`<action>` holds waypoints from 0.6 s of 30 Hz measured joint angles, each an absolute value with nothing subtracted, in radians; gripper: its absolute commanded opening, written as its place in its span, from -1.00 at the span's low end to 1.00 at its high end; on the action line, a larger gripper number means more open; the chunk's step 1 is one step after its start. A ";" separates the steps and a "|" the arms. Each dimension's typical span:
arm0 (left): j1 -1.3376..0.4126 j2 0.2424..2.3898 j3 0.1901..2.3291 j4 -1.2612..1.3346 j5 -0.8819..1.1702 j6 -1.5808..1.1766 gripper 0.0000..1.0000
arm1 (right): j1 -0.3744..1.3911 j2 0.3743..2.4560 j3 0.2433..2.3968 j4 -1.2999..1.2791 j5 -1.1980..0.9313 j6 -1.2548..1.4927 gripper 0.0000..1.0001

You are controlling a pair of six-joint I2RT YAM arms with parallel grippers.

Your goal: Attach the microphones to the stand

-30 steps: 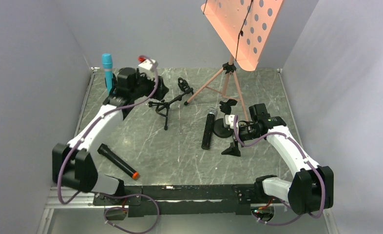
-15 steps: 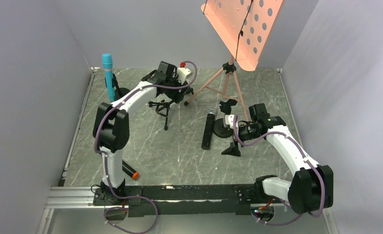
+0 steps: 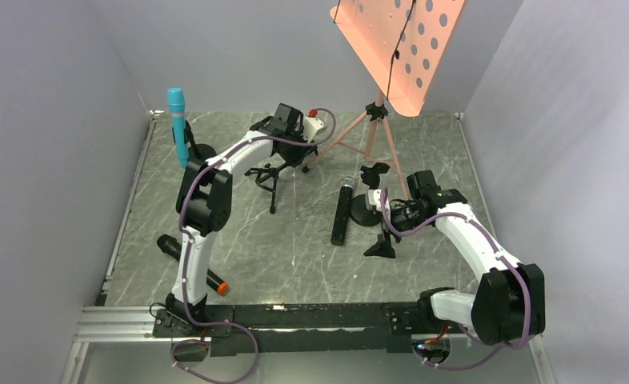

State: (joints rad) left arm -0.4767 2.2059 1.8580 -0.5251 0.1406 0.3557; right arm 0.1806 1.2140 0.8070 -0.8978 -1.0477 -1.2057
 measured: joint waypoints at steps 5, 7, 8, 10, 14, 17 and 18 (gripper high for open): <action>-0.477 2.217 1.867 -0.542 0.163 0.367 -1.00 | 0.181 1.216 0.807 -0.898 -1.047 -1.205 1.00; -0.477 2.217 1.867 -0.543 0.167 0.360 -1.00 | 0.181 1.216 0.807 -0.898 -1.047 -1.205 1.00; -0.477 2.215 1.864 -0.539 0.167 0.359 -1.00 | 0.181 1.216 0.807 -0.898 -1.047 -1.205 1.00; -0.477 2.191 1.818 -0.498 0.162 0.356 -1.00 | 0.180 1.216 0.807 -0.898 -1.047 -1.205 1.00; -0.471 2.055 1.626 -0.410 0.146 0.346 -1.00 | 0.180 1.216 0.807 -0.899 -1.047 -1.206 0.99; -0.456 1.897 1.458 -0.350 0.152 0.326 -1.00 | 0.180 1.216 0.809 -0.900 -1.047 -1.206 0.99; -0.443 1.830 1.398 -0.326 0.171 0.315 -1.00 | 0.180 1.216 0.809 -0.901 -1.047 -1.207 0.99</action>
